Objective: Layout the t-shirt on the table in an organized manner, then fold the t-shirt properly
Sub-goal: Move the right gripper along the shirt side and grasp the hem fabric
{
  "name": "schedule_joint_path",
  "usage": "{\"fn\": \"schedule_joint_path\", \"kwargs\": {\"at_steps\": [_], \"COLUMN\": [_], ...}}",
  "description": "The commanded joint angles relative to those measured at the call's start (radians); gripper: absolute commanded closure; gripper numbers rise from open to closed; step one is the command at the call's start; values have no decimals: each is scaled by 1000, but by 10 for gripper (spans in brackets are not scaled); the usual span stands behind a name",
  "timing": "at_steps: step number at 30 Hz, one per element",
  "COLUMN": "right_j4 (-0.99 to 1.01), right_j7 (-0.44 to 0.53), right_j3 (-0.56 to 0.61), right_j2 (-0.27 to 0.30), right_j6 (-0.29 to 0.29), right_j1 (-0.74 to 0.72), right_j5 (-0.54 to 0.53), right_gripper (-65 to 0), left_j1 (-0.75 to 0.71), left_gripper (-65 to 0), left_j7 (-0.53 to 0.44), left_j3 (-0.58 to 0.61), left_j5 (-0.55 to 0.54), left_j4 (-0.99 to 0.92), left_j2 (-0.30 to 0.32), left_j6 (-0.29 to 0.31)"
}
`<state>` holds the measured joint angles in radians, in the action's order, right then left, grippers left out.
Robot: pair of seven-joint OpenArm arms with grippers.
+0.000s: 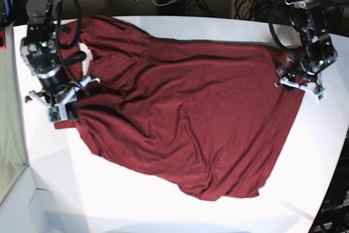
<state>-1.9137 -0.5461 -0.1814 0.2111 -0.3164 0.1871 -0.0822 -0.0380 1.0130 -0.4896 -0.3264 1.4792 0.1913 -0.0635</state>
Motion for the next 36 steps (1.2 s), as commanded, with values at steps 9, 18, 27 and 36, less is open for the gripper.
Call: {"fn": "schedule_joint_path", "kwargs": {"at_steps": [9,18,27,36], "right_j4": [-46,-57,-27,24], "right_j7": [-21,-65,-71,-71], "right_j3": [4,-97,-191,-191], "right_j2": [23,17,14,15], "right_j6": [-168,-231,-258,-257], "right_j1": [219,176,73,64], "right_j5": [5,3,3,3], "right_gripper": [-7,-234,-270,-271], "left_j1": [10,10,10,8], "left_gripper": [-341,-341,-341,-341], "left_j7": [2,2,4,2], "left_j3": [-4,-4,-4,-4], "left_j5": [-4,-4,-4,-4], "left_j4": [11,13,13,13], "left_j2": [14,14,10,4], "left_j6": [-3,-3,-3,-3]}}
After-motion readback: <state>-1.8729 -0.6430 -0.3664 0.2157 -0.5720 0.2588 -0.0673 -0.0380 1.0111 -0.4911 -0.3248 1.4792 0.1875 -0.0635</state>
